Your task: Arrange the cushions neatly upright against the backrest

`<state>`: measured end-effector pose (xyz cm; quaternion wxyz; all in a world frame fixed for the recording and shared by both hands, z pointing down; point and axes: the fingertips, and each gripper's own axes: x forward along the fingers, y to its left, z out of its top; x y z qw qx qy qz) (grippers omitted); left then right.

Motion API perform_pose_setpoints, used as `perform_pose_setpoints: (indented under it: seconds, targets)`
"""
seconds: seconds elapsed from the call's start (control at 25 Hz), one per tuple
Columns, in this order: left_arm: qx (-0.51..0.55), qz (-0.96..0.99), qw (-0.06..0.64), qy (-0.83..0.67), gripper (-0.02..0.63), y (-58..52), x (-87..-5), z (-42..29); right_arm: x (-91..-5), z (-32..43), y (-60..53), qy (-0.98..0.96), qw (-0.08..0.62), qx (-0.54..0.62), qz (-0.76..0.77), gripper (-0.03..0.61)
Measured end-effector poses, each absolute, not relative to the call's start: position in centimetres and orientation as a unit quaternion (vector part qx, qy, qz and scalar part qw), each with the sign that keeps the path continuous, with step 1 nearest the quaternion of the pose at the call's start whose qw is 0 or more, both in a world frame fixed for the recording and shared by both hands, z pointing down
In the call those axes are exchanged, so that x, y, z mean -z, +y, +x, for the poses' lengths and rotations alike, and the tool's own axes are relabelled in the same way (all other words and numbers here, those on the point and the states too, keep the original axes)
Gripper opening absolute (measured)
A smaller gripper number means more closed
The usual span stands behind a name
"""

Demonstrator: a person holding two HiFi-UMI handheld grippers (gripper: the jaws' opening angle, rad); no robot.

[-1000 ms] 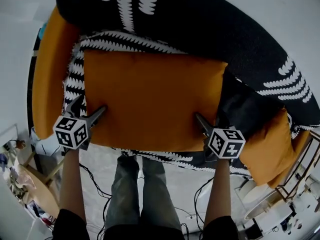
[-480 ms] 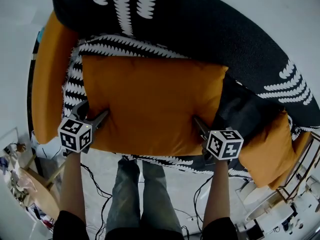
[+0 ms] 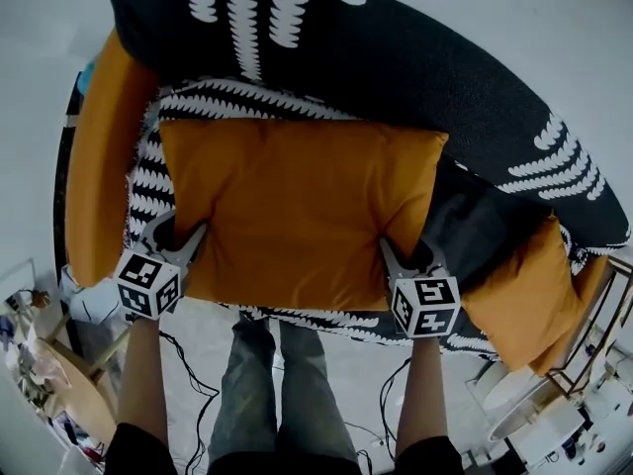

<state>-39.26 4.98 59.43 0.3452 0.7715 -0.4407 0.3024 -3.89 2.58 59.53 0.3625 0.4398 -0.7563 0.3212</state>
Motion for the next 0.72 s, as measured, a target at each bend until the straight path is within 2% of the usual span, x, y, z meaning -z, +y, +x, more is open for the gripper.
perform_pose_setpoints:
  seconds: [0.16, 0.72]
  targets:
    - [-0.292, 0.787, 0.316, -0.441, 0.155, 4.8, -56.9, -38.8, -56.6, -3.7, 2.5, -0.761, 0.352, -0.283, 0.465, 0.216]
    - [-0.247, 0.839, 0.145, -0.462, 0.152, -6.3, -41.8, -38.4, -43.4, -3.0, -4.6, -0.781, 0.227, -0.194, 0.549, 0.216]
